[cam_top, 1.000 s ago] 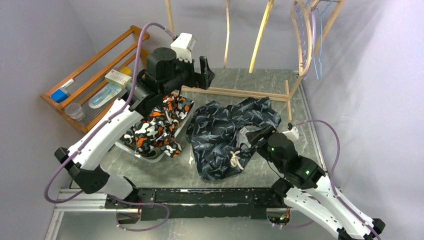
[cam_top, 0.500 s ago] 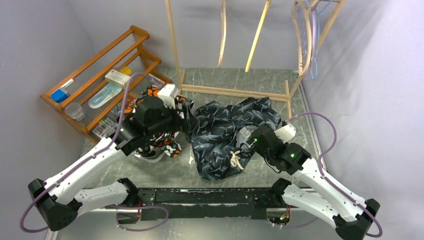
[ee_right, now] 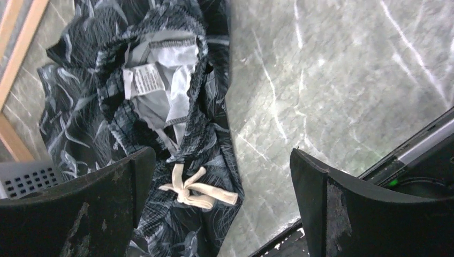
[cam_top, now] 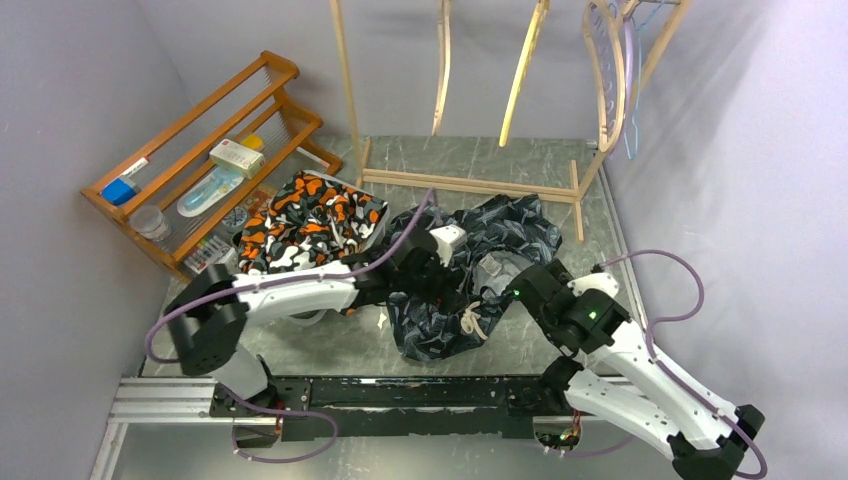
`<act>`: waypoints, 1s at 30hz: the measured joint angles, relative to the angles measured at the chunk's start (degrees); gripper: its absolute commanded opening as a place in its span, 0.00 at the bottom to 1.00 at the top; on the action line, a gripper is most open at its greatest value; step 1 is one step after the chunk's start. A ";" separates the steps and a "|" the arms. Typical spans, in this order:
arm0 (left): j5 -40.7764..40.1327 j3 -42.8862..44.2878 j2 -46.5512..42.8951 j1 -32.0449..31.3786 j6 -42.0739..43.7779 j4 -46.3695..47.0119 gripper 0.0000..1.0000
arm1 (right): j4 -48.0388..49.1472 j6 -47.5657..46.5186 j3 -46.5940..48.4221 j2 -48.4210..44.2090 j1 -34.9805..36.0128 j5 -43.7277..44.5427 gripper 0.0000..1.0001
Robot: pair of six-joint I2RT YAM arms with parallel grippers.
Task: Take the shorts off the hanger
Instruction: Pick up the shorts at the center of the board.
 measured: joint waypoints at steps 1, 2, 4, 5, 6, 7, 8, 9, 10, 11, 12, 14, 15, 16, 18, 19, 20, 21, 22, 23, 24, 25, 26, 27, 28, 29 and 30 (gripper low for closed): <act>0.24 0.98 1.90 -0.02 0.94 0.92 1.00 | -1.44 0.74 0.31 -0.52 0.00 0.85 1.00; 0.52 1.81 3.69 -0.02 1.81 1.92 0.99 | -2.51 1.40 0.59 -1.07 0.00 1.64 1.00; 1.16 3.28 7.10 -0.02 3.56 4.00 0.99 | -3.87 2.64 0.87 -2.23 0.00 2.71 1.00; 1.36 3.91 8.63 0.00 4.39 4.83 1.00 | -4.37 3.43 0.90 -2.99 0.00 3.08 1.00; 1.36 4.59 10.25 0.00 5.16 5.66 0.99 | -4.79 4.26 0.90 -3.85 0.00 3.32 1.00; 1.33 5.14 11.56 0.00 5.86 6.25 0.99 | -5.18 5.25 0.87 -4.85 0.00 3.52 1.00; 1.29 5.66 12.79 -0.02 6.51 6.80 1.00 | -5.42 5.97 0.87 -5.60 0.00 3.67 1.00; 1.25 6.29 14.01 -0.11 7.19 7.26 1.00 | -5.60 6.84 0.72 -6.60 0.00 3.82 1.00; 1.11 7.19 15.47 -0.15 7.93 7.65 1.00 | -5.68 7.76 0.37 -7.65 0.00 4.00 1.00; 0.83 8.33 16.90 -0.24 8.63 7.63 1.00 | -5.77 8.44 0.04 -8.50 0.00 4.07 1.00; 0.57 9.84 18.71 -0.37 9.44 7.74 0.99 | -5.95 9.16 -0.35 -9.55 0.00 4.07 1.00; 0.22 11.63 21.31 -0.57 10.69 8.02 1.00 | -6.27 10.19 -0.90 -11.54 0.00 4.15 1.00; 0.15 12.22 22.32 -0.76 11.21 8.07 1.00 | -6.54 10.58 -1.01 -12.70 0.00 4.35 1.00; 0.07 12.74 23.28 -0.98 11.76 8.07 1.00 | -6.60 10.84 -1.05 -13.44 0.00 4.52 1.00; -0.79 13.64 25.03 -1.77 12.57 7.93 1.00 | -6.69 11.34 -1.20 -15.04 0.00 4.94 1.00; -1.44 14.16 25.94 -2.21 12.87 7.85 1.00 | -6.71 11.45 -1.33 -15.63 0.00 5.05 1.00; -2.49 15.02 27.12 -2.75 13.00 7.58 1.00 | -6.78 11.56 -1.42 -16.09 0.00 5.11 1.00; -3.34 15.82 28.26 -3.15 13.11 7.30 1.00 | -6.78 11.65 -1.46 -16.37 0.00 5.20 1.00; -4.07 16.63 29.49 -3.37 13.16 7.10 0.99 | -6.78 11.76 -1.57 -16.63 0.00 5.33 1.00; -5.62 18.12 30.88 -3.67 13.57 7.19 0.99 | -6.78 11.85 -1.70 -16.83 0.00 5.33 1.00; -5.95 19.10 31.67 -3.78 13.57 7.08 0.94 | -6.82 12.00 -1.79 -16.92 0.00 5.33 1.00; -6.93 20.48 32.74 -3.98 13.55 6.60 0.88 | -6.82 12.13 -1.88 -16.94 0.00 5.33 1.00; -8.15 22.56 34.12 -4.13 13.33 5.84 0.78 | -6.84 12.24 -1.95 -16.94 0.00 5.31 1.00; -9.31 24.02 35.28 -4.22 12.94 5.70 0.66 | -6.84 12.35 -1.99 -16.92 0.00 5.31 1.00; -10.71 24.96 36.20 -4.26 12.35 5.68 0.50 | -6.86 12.44 -1.99 -16.92 0.00 5.31 1.00; -11.98 24.94 36.39 -4.24 11.65 6.08 0.35 | -6.86 12.46 -1.99 -16.92 0.00 5.29 1.00; -13.42 24.20 36.28 -4.24 10.73 6.60 0.19 | -6.86 12.48 -1.99 -16.92 0.00 5.29 1.00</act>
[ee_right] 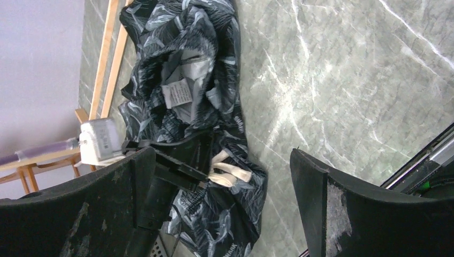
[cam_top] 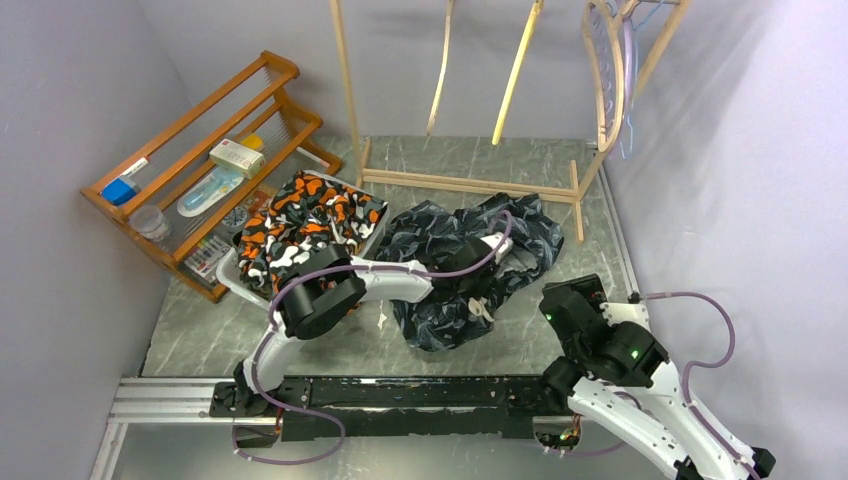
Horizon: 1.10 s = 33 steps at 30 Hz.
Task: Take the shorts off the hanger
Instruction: Pick up the shorts at the center of the board.
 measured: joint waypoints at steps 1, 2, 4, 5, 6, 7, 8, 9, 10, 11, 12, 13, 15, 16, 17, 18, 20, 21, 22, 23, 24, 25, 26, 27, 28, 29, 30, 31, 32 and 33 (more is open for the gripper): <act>-1.64 -1.38 -0.48 0.02 -1.29 1.18 0.09 | 0.02 0.07 -0.07 0.00 0.00 0.02 1.00; -2.75 -2.73 -1.14 0.13 -2.86 2.23 0.07 | 0.02 0.15 -0.17 -0.02 0.00 0.00 1.00; -4.76 -5.81 -2.91 0.33 -6.01 3.65 0.07 | 0.02 0.42 -0.72 -0.07 0.00 0.00 1.00; -6.01 -7.21 -3.91 0.33 -7.15 3.78 0.07 | 0.00 0.57 -0.96 -0.13 0.00 -0.02 1.00; -7.37 -9.01 -5.29 0.31 -8.24 3.69 0.07 | 0.00 0.76 -1.27 -0.26 0.00 -0.02 1.00; -8.48 -10.51 -6.60 0.26 -9.16 3.37 0.07 | -0.02 0.85 -1.42 -0.33 0.00 -0.02 1.00; -9.86 -12.94 -8.76 0.09 -10.12 2.82 0.07 | -0.02 1.03 -1.60 -0.44 0.00 -0.04 1.00; -11.10 -15.34 -11.28 0.02 -10.86 1.38 0.07 | -0.04 1.09 -1.68 -0.50 0.00 -0.04 1.00; -12.33 -17.86 -14.12 0.00 -11.45 -0.35 0.07 | -0.04 1.22 -1.73 -0.52 0.00 -0.07 1.00; -13.29 -19.69 -16.57 0.00 -11.91 -1.88 0.07 | -0.02 1.31 -1.77 -0.52 0.00 -0.07 1.00; -15.10 -21.97 -20.26 0.00 -12.44 -4.31 0.07 | 0.00 1.44 -1.86 -0.52 0.00 -0.11 1.00; -16.35 -23.08 -23.23 0.00 -12.85 -5.92 0.07 | 0.00 1.55 -2.08 -0.52 0.00 -0.26 1.00; -20.09 -24.22 -31.10 0.00 -13.53 -9.62 0.07 | 0.00 1.68 -2.43 -0.52 -0.02 -0.46 1.00; -21.62 -24.20 -34.56 0.00 -13.75 -10.47 0.07 | 0.04 1.68 -2.60 -0.52 -0.02 -0.52 1.00; -23.21 -23.98 -37.94 0.00 -13.86 -11.15 0.07 | 0.11 1.66 -2.78 -0.52 0.00 -0.61 1.00; -24.83 -23.58 -41.53 0.00 -13.84 -11.78 0.07 | 0.35 1.64 -2.97 -0.52 0.00 -0.72 1.00; -27.78 -22.16 -47.71 0.09 -13.35 -13.00 0.07 | 0.76 1.53 -3.32 -0.52 0.00 -0.90 1.00; -28.85 -21.46 -49.62 0.26 -13.07 -13.64 0.07 | 1.05 1.46 -3.50 -0.52 0.00 -0.98 1.00; -30.12 -20.28 -51.78 0.63 -12.81 -14.86 0.07 | 1.38 1.40 -3.63 -0.50 0.00 -1.14 1.00; -31.17 -19.19 -53.33 1.03 -12.76 -16.17 0.07 | 1.73 1.33 -3.72 -0.50 0.00 -1.33 1.00; -31.95 -18.21 -54.40 1.62 -12.59 -17.55 0.07 | 1.99 1.20 -3.78 -0.50 0.00 -1.53 1.00; -32.81 -17.33 -55.36 2.27 -12.39 -18.88 0.07 | 2.36 1.01 -3.85 -0.44 0.00 -1.79 1.00; -33.73 -16.39 -56.30 2.99 -12.09 -20.48 0.07 | 2.60 0.87 -3.89 -0.37 0.00 -1.99 1.00; -34.56 -15.45 -57.35 3.72 -11.43 -22.05 0.07 | 2.99 0.57 -3.89 -0.20 -0.02 -2.16 1.00; -35.10 -14.71 -58.27 4.28 -10.78 -23.19 0.07 | 3.30 0.35 -3.89 0.00 0.00 -2.32 1.00; -35.45 -13.75 -59.21 5.09 -9.84 -24.46 0.07 | 3.54 0.20 -3.91 0.17 0.00 -2.43 1.00; -35.76 -12.70 -60.11 5.66 -8.96 -25.38 0.07 | 3.78 0.07 -3.96 0.33 0.00 -2.56 1.00; -36.24 -11.21 -61.02 6.29 -7.96 -26.58 0.07 | 3.93 -0.04 -4.02 0.44 0.00 -2.67 1.00; -36.61 -9.51 -61.92 6.84 -6.88 -27.39 0.07 | 4.02 -0.11 -4.09 0.52 0.00 -2.82 1.00; -37.24 -7.72 -62.75 7.30 -5.62 -27.82 0.07 | 4.11 -0.13 -4.13 0.55 0.00 -2.95 1.00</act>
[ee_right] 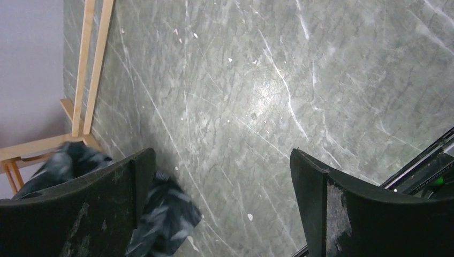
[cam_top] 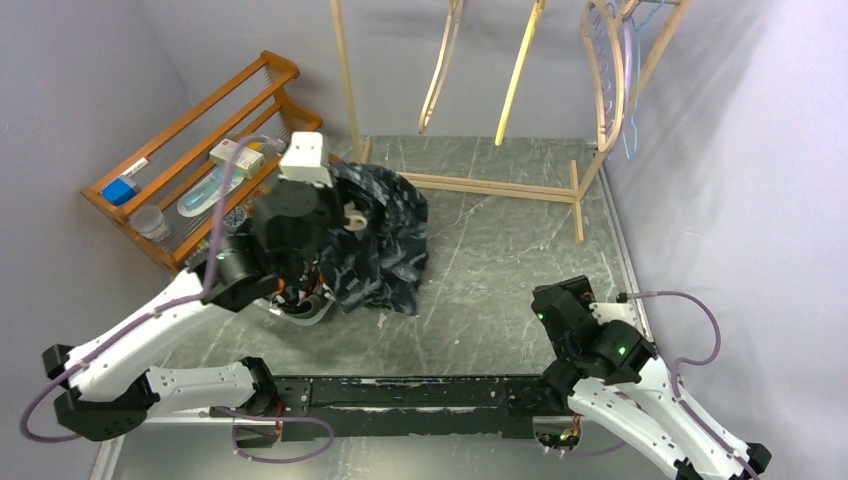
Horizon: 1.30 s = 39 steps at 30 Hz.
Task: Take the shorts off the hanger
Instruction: Pick up the shorts at the center of the board, then place the shorts in the basket.
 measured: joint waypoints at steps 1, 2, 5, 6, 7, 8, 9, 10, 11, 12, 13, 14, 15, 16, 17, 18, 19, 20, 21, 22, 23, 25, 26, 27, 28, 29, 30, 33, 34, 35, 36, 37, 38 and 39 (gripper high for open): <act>-0.44 1.70 -0.66 0.39 1.36 -0.42 0.07 | 0.15 -0.04 -0.04 0.02 0.00 -0.13 1.00; -0.59 4.46 -1.07 0.87 3.39 -1.09 0.07 | 0.28 -0.20 -0.07 0.04 0.00 -0.24 1.00; -0.92 15.26 0.76 1.73 7.78 -4.74 0.07 | 1.29 -0.74 -0.37 0.04 0.00 -0.59 1.00; -1.60 19.54 2.14 1.79 8.98 -6.14 0.07 | 1.55 -0.87 -0.46 0.11 -0.02 -0.79 1.00; -2.71 23.98 3.76 1.84 10.58 -7.28 0.07 | 1.88 -1.01 -0.57 0.22 0.00 -0.98 1.00; -4.17 27.52 5.07 1.88 12.44 -7.61 0.07 | 2.16 -1.11 -0.66 0.33 0.00 -1.11 1.00; -5.29 29.03 5.57 1.92 13.88 -7.69 0.07 | 2.47 -1.25 -0.76 0.57 0.00 -1.31 1.00; -6.78 29.92 5.77 1.99 16.04 -7.58 0.07 | 2.80 -1.40 -0.87 0.94 0.00 -1.55 1.00; -7.82 29.99 5.62 2.10 17.92 -7.39 0.07 | 2.97 -1.49 -0.94 1.22 0.00 -1.75 1.00; -8.98 29.97 5.46 2.16 20.17 -6.86 0.07 | 3.21 -1.73 -1.01 1.57 0.00 -1.97 1.00; -10.05 29.92 5.33 2.21 22.36 -5.99 0.07 | 3.43 -1.95 -1.03 1.79 0.00 -2.19 1.00; -11.34 29.83 5.18 2.25 25.14 -4.46 0.07 | 3.67 -2.16 -1.05 1.99 0.00 -2.36 1.00; -12.74 29.66 4.96 2.25 28.15 -2.23 0.07 | 3.93 -2.36 -1.09 2.10 0.00 -2.56 1.00; -14.23 29.14 4.61 2.25 31.76 0.83 0.07 | 4.13 -2.49 -1.14 2.16 0.00 -2.67 1.00; -15.58 28.26 4.09 2.25 35.58 4.37 0.07 | 4.37 -2.67 -1.22 2.21 0.00 -2.73 1.00; -16.85 27.02 3.50 2.27 39.50 8.41 0.07 | 4.68 -2.97 -1.33 2.23 0.00 -2.84 1.00; -18.29 25.27 2.75 2.32 44.22 13.40 0.07 | 5.01 -3.28 -1.44 2.25 0.00 -2.93 1.00; -19.58 23.65 2.21 2.38 48.50 17.77 0.07 | 5.44 -3.48 -1.62 2.29 0.00 -2.97 1.00; -20.92 21.57 1.70 2.47 52.89 22.91 0.07 | 5.90 -3.69 -1.81 2.38 0.00 -3.08 1.00; -22.14 19.58 1.25 2.60 56.61 27.04 0.07 | 6.32 -3.89 -2.01 2.54 0.00 -3.19 1.00; -23.45 16.94 0.55 2.71 59.95 31.32 0.07 | 6.82 -4.15 -2.23 2.84 0.00 -3.39 1.00; -25.11 12.59 -0.68 3.34 62.69 34.86 0.07 | 7.74 -4.74 -2.49 3.56 0.00 -3.98 1.00; -25.68 10.34 -1.29 4.17 62.05 34.25 0.07 | 8.24 -4.98 -2.62 3.93 0.00 -4.20 1.00; -25.94 8.87 -1.70 5.09 60.15 32.35 0.07 | 8.59 -5.20 -2.71 4.24 0.00 -4.35 1.00; -25.66 8.17 -1.88 6.47 57.09 28.70 0.07 | 9.05 -5.53 -2.82 4.61 0.00 -4.59 1.00; -24.57 7.91 -1.86 8.96 51.63 22.77 0.07 | 9.44 -5.88 -2.91 4.94 0.00 -4.85 1.00; -21.97 7.87 -1.57 12.85 44.78 15.82 0.07 | 9.86 -6.27 -2.99 5.31 0.00 -5.16 1.00; -12.17 5.18 -0.44 25.53 30.10 3.43 0.07 | 10.78 -7.45 -3.06 5.95 0.00 -5.66 1.00; -9.27 3.52 -0.13 28.94 27.17 1.03 0.07 | 11.04 -7.80 -3.06 6.08 0.00 -5.75 1.00; -5.01 1.22 0.33 33.14 23.91 -1.33 0.07 | 11.26 -8.13 -3.06 6.12 0.00 -5.79 1.00; -1.07 -1.01 0.92 36.70 21.29 -3.34 0.07 | 11.37 -8.46 -3.06 6.14 0.00 -5.90 1.00; 3.08 -3.26 1.62 38.29 18.75 -5.03 0.07 | 11.39 -8.74 -3.06 6.14 0.00 -5.95 1.00; 7.26 -5.46 2.12 42.07 16.41 -6.47 0.07 | 11.37 -8.94 -3.06 6.14 0.00 -5.97 1.00; 11.04 -7.61 2.34 43.60 14.38 -7.26 0.07 | 11.37 -8.98 -3.06 6.12 0.00 -5.97 1.00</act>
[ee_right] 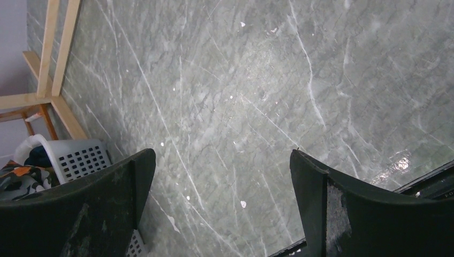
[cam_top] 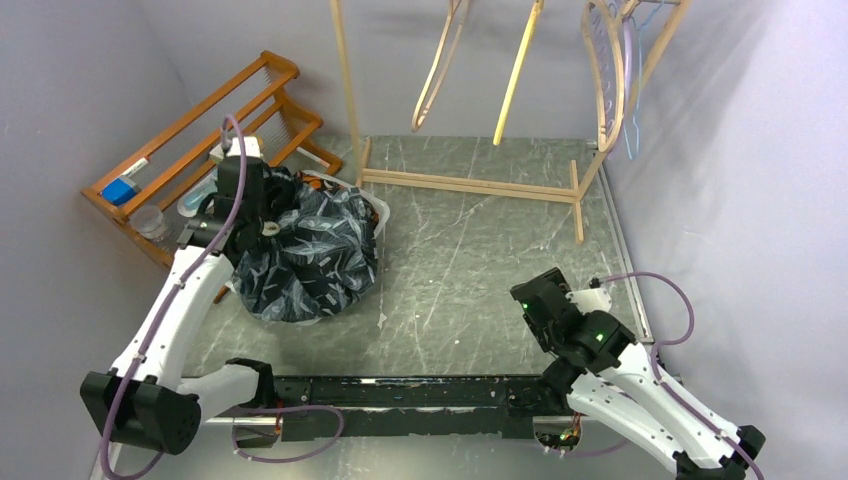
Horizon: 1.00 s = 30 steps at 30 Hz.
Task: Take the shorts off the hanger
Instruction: Place the shorts in the basket.
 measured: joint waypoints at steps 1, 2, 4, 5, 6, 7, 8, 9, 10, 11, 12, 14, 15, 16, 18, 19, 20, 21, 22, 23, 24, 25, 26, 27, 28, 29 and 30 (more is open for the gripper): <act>4.39 -2.56 -0.09 0.92 -2.08 -0.35 0.07 | -0.04 0.00 0.00 -0.11 0.00 -0.02 1.00; 8.35 -4.76 -0.48 1.18 -3.65 -0.35 0.07 | -0.04 0.00 0.00 -0.26 0.00 -0.02 1.00; 17.16 -9.46 -1.92 1.20 -6.32 0.57 0.07 | -0.02 0.02 -0.20 -0.90 0.00 -0.07 1.00; 21.70 -11.93 -3.02 1.20 -7.48 1.42 0.07 | 0.00 0.04 -0.37 -1.22 0.00 -0.11 1.00; 24.68 -13.46 -3.80 1.20 -8.07 2.16 0.07 | 0.04 0.00 -0.57 -1.46 0.00 -0.15 1.00; 28.30 -15.17 -4.76 1.20 -8.81 3.17 0.07 | 0.13 0.00 -0.79 -1.62 0.00 -0.15 1.00; 30.23 -15.91 -5.11 1.22 -9.22 3.67 0.08 | 0.24 -0.04 -0.94 -1.64 0.00 -0.17 1.00; 31.93 -16.33 -5.11 1.22 -9.84 4.00 0.10 | 0.48 -0.13 -1.07 -1.60 0.00 -0.17 1.00; 32.98 -16.39 -4.59 1.22 -10.38 4.15 0.11 | 0.59 -0.26 -1.07 -1.42 0.00 -0.17 1.00; 33.77 -16.46 -3.74 1.25 -10.97 4.50 0.12 | 0.94 -0.48 -1.07 -1.05 0.00 -0.17 1.00; 34.38 -16.76 -2.67 1.25 -11.52 5.05 0.13 | 1.29 -0.70 -1.07 -0.63 0.00 -0.22 1.00; 35.30 -17.73 0.09 1.27 -13.14 6.12 0.19 | 2.10 -1.16 -1.07 0.74 0.00 -0.48 1.00; 35.63 -18.23 1.60 1.29 -14.08 6.71 0.24 | 2.40 -1.51 -1.07 1.33 0.00 -0.61 1.00; 35.93 -18.56 2.73 1.29 -14.84 7.28 0.28 | 2.89 -1.99 -1.07 2.05 0.00 -0.79 1.00; 36.30 -19.23 4.13 1.29 -16.35 8.68 0.48 | 3.87 -3.08 -1.07 3.52 0.00 -1.14 1.00; 36.39 -19.43 4.26 1.31 -17.27 9.20 0.57 | 4.37 -3.74 -1.07 4.15 0.00 -1.36 1.00; 36.41 -19.43 4.11 1.29 -17.49 9.29 0.59 | 4.76 -4.37 -1.07 4.61 0.00 -1.53 1.00; 36.46 -19.39 3.63 1.29 -18.45 9.38 0.63 | 5.18 -5.18 -1.05 5.14 0.00 -1.73 1.00; 36.44 -19.28 3.02 1.29 -18.93 9.22 0.68 | 5.55 -5.97 -1.05 5.62 0.00 -1.95 1.00; 36.30 -18.93 2.16 1.29 -19.39 8.66 0.75 | 5.73 -6.75 -1.01 6.05 0.00 -2.08 1.00; 36.09 -18.51 1.53 1.29 -19.63 8.02 0.85 | 5.84 -7.54 -0.94 6.36 0.00 -2.14 1.00; 35.56 -17.73 0.68 1.29 -19.76 6.71 0.98 | 6.05 -8.59 -0.74 6.73 0.00 -2.21 1.00; 34.77 -16.46 -0.22 1.27 -19.98 4.96 1.00 | 6.40 -9.88 -0.46 7.06 0.00 -2.32 1.00; 33.83 -14.99 -1.18 1.25 -19.85 3.32 1.00 | 6.95 -11.37 -0.17 7.34 0.00 -2.36 1.00; 32.74 -13.38 -2.12 1.25 -20.02 1.66 0.99 | 7.63 -12.90 0.13 7.56 0.00 -2.43 1.00; 31.47 -11.47 -3.02 1.25 -20.13 -0.04 0.99 | 8.37 -14.60 0.39 7.69 0.00 -2.54 1.00; 30.21 -9.66 -3.82 1.25 -20.09 -1.36 1.00 | 9.29 -16.39 0.59 7.82 0.00 -2.58 1.00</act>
